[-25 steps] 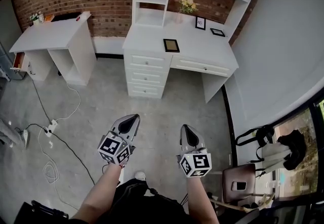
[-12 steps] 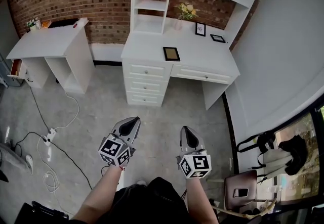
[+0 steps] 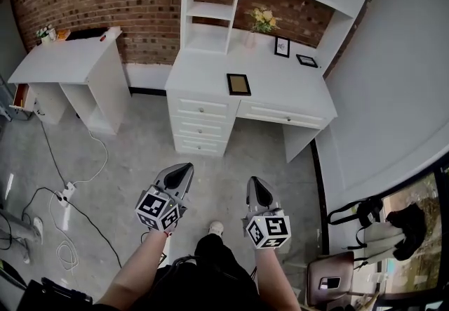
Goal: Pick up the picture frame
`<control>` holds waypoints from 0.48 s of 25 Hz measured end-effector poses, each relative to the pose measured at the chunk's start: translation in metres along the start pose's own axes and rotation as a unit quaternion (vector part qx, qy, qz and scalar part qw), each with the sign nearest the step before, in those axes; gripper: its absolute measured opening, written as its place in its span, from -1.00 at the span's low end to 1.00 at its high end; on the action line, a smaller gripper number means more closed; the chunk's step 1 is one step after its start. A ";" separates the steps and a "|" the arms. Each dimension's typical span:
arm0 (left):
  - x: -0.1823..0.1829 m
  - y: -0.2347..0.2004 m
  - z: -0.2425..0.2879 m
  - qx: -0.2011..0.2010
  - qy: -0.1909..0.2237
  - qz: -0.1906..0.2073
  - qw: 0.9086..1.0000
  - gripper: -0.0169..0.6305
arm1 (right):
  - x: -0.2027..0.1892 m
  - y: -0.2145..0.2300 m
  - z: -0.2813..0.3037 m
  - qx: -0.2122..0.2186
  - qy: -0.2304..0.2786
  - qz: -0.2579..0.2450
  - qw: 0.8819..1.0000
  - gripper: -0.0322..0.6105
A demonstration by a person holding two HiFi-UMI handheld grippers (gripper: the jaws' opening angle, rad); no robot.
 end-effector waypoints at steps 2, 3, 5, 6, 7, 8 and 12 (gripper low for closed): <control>-0.002 -0.008 0.014 0.002 -0.005 0.000 1.000 -0.99 | 0.002 0.009 0.016 0.004 0.001 0.000 1.000 -0.89; -0.002 -0.012 0.021 0.004 -0.006 -0.001 1.000 -0.99 | 0.004 0.015 0.024 0.005 0.002 0.000 1.000 -0.89; -0.002 -0.019 0.036 0.008 -0.005 -0.002 1.000 -0.99 | 0.005 0.024 0.039 0.009 0.001 0.001 1.000 -0.89; -0.001 -0.022 0.044 0.009 -0.004 -0.003 1.000 -0.99 | 0.004 0.029 0.046 0.011 -0.001 0.002 1.000 -0.89; -0.001 -0.024 0.051 0.009 -0.003 -0.003 1.000 -0.99 | 0.004 0.034 0.053 0.011 -0.002 0.002 1.000 -0.89; -0.002 -0.026 0.058 0.009 -0.002 -0.003 1.000 -0.99 | 0.002 0.039 0.059 0.011 -0.004 0.003 1.000 -0.89; -0.003 -0.036 0.082 0.014 0.000 -0.006 1.000 -0.99 | 0.000 0.054 0.081 0.017 -0.011 0.005 1.000 -0.89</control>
Point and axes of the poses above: the fingertips, and each gripper's own axes: z forward along the fingers, y to its right, x out of its top, the point moved 7 cm from there along -z, backward along the fingers, and after that the axes turned 7 degrees about y, right-handed, at the moved point
